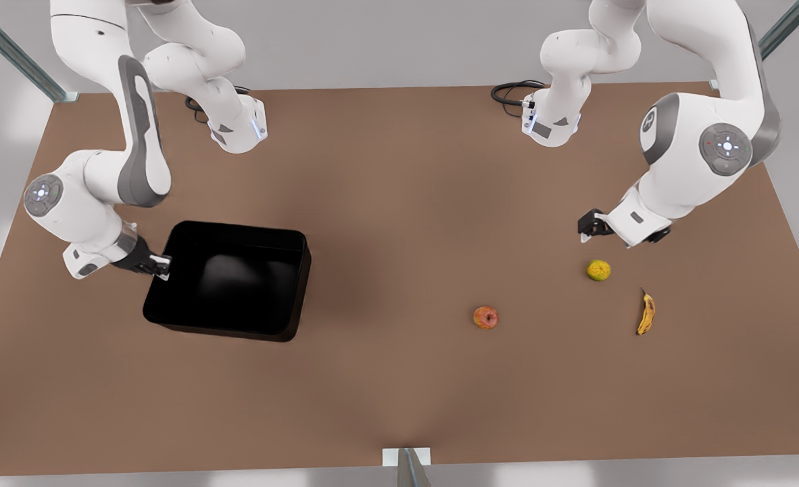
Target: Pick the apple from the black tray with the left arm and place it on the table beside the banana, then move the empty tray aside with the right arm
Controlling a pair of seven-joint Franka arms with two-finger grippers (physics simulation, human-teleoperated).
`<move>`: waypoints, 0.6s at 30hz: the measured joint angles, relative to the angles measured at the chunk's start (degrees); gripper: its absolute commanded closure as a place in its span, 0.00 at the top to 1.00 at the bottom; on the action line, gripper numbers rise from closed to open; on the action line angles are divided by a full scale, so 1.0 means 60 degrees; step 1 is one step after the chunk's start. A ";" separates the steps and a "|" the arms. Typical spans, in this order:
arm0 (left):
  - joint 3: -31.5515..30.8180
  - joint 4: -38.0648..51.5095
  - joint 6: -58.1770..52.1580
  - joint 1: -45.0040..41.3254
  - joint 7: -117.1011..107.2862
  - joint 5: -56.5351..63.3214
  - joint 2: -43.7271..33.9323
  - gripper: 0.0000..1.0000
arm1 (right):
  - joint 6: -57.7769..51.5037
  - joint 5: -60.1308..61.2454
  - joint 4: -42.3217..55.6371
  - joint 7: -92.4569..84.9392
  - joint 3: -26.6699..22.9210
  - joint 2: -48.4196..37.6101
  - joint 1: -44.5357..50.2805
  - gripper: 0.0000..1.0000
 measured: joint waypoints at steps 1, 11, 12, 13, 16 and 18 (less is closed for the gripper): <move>0.0003 0.0010 0.0007 0.0009 -0.0002 0.0015 0.0012 1.00 | -0.0152 0.0004 0.0027 -0.0326 -0.0290 0.0012 -0.0035 0.17; -0.0010 0.0019 0.0095 0.0080 -0.0017 -0.0060 0.0062 1.00 | -0.1203 0.0202 0.0704 -0.3244 -0.1407 0.0716 -0.0163 0.17; -0.0009 0.0018 0.0118 0.0079 -0.0017 -0.0090 0.0074 1.00 | -0.1245 0.0269 0.0849 -0.3473 -0.1398 0.1038 -0.0210 0.17; -0.0008 0.0019 0.0138 0.0084 -0.0018 -0.0112 0.0087 1.00 | -0.1280 0.0327 0.1041 -0.3691 -0.1388 0.1391 -0.0302 0.17; -0.0007 0.0018 0.0183 0.0120 -0.0022 -0.0151 0.0111 1.00 | -0.1342 0.0524 0.1643 -0.4295 -0.1342 0.2349 -0.0607 0.17; -0.0007 0.0019 0.0205 0.0135 -0.0024 -0.0164 0.0123 1.00 | -0.1356 0.0682 0.1985 -0.4655 -0.1319 0.2859 -0.0712 0.17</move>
